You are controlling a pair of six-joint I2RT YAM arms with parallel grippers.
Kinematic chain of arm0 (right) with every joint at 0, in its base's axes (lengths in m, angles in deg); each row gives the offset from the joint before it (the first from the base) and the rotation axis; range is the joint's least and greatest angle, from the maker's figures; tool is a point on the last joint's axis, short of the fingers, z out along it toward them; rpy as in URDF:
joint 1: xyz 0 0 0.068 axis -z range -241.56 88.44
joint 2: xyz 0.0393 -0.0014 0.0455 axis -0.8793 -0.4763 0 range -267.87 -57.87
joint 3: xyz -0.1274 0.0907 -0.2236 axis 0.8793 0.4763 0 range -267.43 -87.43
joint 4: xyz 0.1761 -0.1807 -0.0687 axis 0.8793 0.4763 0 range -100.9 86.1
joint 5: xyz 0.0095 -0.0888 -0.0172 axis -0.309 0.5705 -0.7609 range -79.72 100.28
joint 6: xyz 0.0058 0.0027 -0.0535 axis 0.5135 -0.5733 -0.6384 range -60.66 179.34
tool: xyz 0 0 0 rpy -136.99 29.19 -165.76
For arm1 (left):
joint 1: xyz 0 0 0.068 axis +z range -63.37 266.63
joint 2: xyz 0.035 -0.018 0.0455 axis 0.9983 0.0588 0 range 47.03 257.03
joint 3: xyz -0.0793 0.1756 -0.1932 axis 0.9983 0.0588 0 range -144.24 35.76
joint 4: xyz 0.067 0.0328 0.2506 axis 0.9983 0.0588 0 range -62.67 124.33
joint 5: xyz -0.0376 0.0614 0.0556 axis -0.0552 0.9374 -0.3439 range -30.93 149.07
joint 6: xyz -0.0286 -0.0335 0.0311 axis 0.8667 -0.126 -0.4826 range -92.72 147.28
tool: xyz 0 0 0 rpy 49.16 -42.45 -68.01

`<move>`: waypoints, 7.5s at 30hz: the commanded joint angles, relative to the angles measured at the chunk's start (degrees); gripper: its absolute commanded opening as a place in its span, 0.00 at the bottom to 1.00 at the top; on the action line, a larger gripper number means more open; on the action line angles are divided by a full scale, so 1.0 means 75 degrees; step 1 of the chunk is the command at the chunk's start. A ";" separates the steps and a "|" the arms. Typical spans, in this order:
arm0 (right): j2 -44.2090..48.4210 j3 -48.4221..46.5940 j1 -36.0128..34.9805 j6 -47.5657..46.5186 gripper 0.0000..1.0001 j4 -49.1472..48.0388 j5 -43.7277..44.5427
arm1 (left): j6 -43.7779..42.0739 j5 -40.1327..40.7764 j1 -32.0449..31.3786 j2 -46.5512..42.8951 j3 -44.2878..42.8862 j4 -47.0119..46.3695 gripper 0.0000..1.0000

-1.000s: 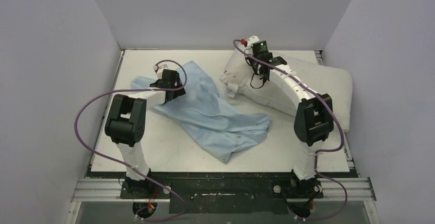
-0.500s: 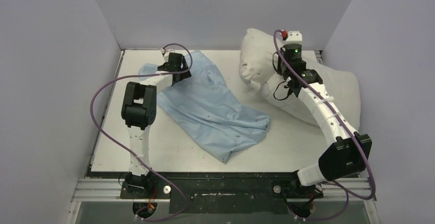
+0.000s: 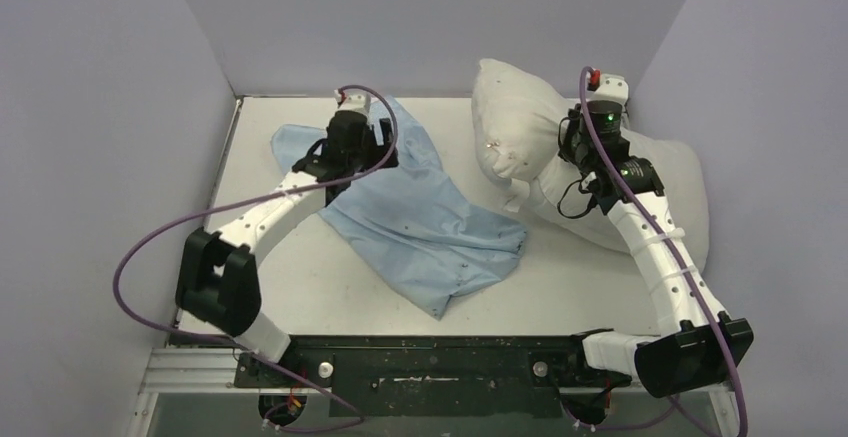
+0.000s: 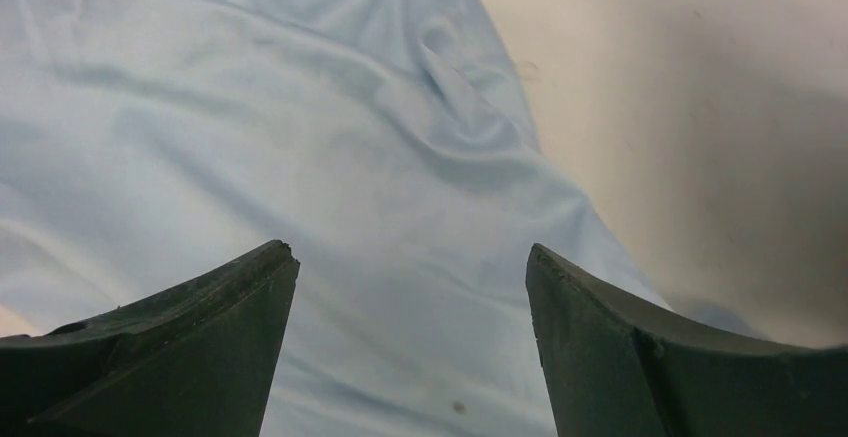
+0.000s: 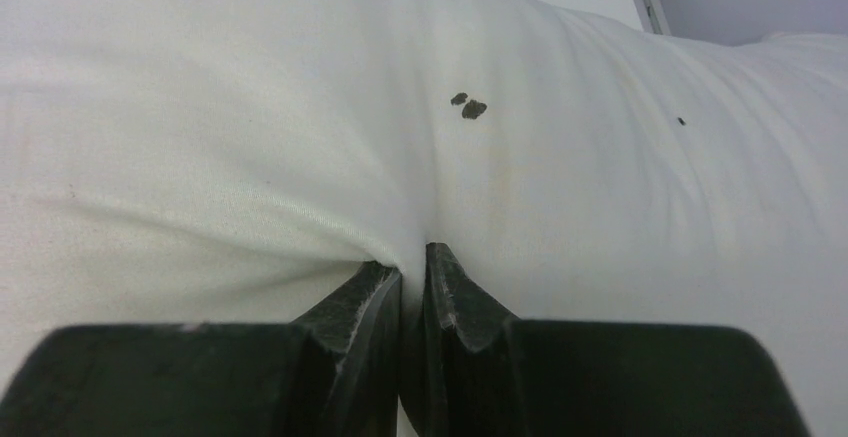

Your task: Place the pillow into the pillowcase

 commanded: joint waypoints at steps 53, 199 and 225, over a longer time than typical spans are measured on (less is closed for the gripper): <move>0.2164 0.1115 0.1438 0.0839 0.00 0.0545 -0.2341 | 0.2201 -0.3305 0.0557 0.2718 -0.0032 -0.4738 0.00; 0.2372 0.6042 -0.2646 0.3663 0.00 -0.5078 -0.0241 | -0.1367 -0.5385 -0.0191 -0.3001 0.1667 0.2367 0.00; -0.0267 0.5119 -0.4222 0.3607 0.00 -0.6870 0.2826 | 0.1160 -0.7743 -0.0074 -0.3421 0.3445 -0.1234 0.00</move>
